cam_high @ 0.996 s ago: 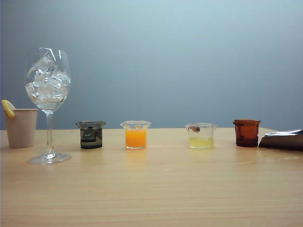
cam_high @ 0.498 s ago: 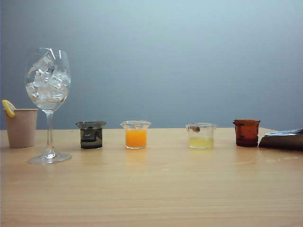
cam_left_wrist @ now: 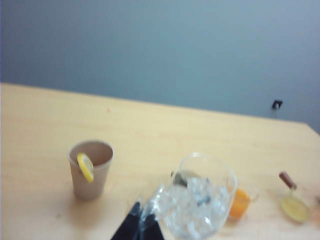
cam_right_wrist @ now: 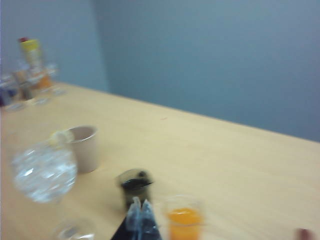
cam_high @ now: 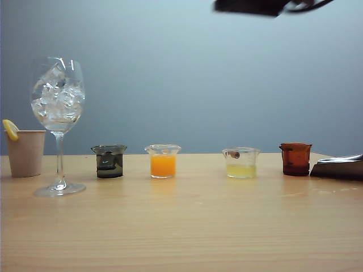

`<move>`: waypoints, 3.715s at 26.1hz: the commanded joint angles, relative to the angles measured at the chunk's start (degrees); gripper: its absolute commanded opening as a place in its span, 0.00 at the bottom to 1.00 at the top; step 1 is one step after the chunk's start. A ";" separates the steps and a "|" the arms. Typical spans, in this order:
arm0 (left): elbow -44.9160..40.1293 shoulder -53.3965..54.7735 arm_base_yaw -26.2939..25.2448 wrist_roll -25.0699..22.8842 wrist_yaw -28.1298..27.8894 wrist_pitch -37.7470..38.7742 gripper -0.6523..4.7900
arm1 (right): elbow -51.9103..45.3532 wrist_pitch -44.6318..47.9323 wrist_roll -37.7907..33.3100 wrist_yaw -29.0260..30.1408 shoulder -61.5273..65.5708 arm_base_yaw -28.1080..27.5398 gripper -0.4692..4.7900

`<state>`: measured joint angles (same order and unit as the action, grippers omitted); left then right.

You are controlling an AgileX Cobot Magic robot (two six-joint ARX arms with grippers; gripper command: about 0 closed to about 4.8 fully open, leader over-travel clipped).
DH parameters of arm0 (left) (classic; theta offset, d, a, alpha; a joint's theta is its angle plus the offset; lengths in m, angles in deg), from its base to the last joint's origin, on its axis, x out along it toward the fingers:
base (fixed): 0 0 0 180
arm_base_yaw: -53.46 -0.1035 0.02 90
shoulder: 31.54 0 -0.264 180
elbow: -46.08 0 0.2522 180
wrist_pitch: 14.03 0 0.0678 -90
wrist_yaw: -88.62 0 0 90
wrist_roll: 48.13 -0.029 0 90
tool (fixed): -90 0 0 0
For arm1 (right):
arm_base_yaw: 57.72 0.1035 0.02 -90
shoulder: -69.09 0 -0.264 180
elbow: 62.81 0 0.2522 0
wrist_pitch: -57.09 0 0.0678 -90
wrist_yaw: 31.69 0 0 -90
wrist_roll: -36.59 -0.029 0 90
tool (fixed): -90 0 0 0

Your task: Pick up the first measuring cup from the left, pour the coconut rum inside into the goblet, and finally put the measuring cup back in its original place.

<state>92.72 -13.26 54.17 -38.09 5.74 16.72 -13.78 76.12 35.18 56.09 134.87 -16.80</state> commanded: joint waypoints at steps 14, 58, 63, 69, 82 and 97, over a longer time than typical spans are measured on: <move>-12.68 3.08 6.84 -0.37 2.03 -2.91 0.11 | 0.37 9.81 -0.07 0.87 11.06 0.17 0.08; -25.14 45.09 21.73 1.62 -12.07 -61.40 0.50 | 0.37 9.05 -0.09 0.90 11.08 0.17 0.08; -25.11 52.06 28.70 5.49 -23.85 -68.91 0.51 | 0.37 9.05 -0.09 0.90 11.08 0.17 0.08; -25.00 59.14 28.72 6.99 -29.14 -76.50 0.50 | 0.37 9.05 -0.09 0.90 11.08 0.17 0.08; -25.03 59.93 28.72 4.87 -25.88 -76.67 0.50 | 2.01 18.03 -0.11 2.51 26.08 0.33 0.08; -25.16 59.91 28.72 2.23 -23.85 -76.72 0.12 | 17.49 21.29 -0.11 6.82 47.10 2.14 0.08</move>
<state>67.56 46.87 82.94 -34.57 -18.26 -59.27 2.66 96.32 35.14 61.90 181.36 -14.79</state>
